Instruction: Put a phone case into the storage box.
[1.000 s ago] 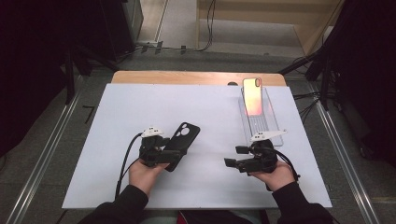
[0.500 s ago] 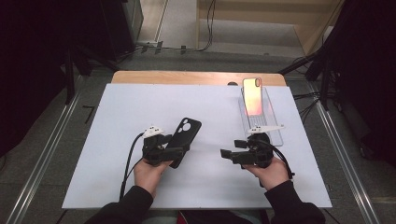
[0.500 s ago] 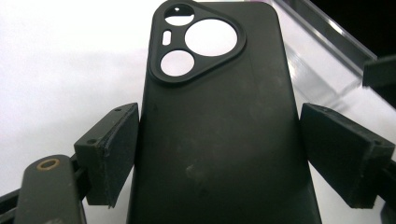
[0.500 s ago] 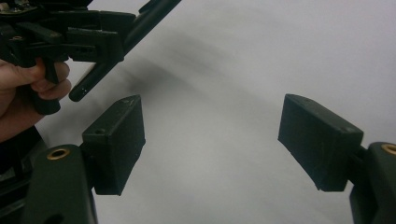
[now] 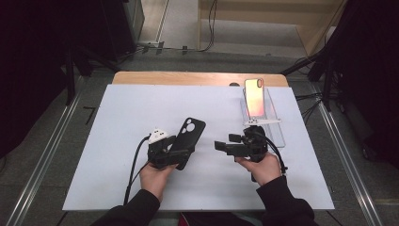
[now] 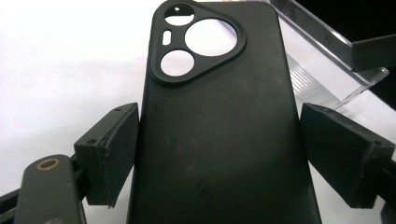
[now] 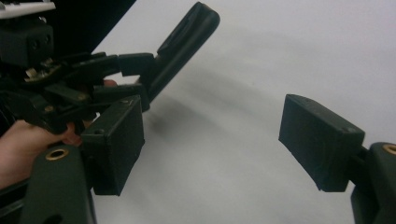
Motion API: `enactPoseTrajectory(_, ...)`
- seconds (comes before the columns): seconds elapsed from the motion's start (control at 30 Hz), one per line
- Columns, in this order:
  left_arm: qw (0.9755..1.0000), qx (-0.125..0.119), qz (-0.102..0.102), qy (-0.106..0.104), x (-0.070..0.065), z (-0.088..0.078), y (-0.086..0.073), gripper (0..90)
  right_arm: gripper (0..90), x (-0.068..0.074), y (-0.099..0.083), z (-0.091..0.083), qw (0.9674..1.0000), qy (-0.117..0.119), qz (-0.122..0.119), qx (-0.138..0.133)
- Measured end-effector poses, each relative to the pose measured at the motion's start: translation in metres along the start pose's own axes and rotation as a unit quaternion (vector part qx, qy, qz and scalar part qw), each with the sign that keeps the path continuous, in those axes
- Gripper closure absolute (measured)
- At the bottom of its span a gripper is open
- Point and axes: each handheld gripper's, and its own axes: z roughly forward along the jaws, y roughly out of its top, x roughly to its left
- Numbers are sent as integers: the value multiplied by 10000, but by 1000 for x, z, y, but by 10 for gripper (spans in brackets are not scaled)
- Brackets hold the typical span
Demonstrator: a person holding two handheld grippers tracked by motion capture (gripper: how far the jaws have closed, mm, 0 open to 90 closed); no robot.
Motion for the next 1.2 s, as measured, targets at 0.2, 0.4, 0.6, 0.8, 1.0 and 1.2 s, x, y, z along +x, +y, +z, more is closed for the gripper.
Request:
enactPoseTrajectory(0.2, 10000, -55, -3, -36, -4, 3, -4, 153, 207, 2, 8, 6, 9999, 97, 73, -67)
enactPoseTrajectory(0.4, 9999, -143, 57, -27, -10, 4, -6, 153, 209, 2, 15, 15, 9997, 136, 184, -77)
enactPoseTrajectory(0.6, 9997, -214, 77, -34, -15, 4, -8, 153, 210, 0, 22, 23, 9994, 158, 291, -91)
enactPoseTrajectory(0.8, 9997, -204, 11, -98, -21, 6, -12, 152, 215, -4, 26, 29, 9991, 164, 390, -85)
enactPoseTrajectory(1.0, 9997, -207, 47, -125, -24, 7, -14, 152, 230, -10, 27, 35, 9983, 157, 562, -16)
enactPoseTrajectory(1.2, 9996, -227, 51, -126, -28, 7, -17, 152, 301, -12, 30, 43, 9972, 171, 729, 69)
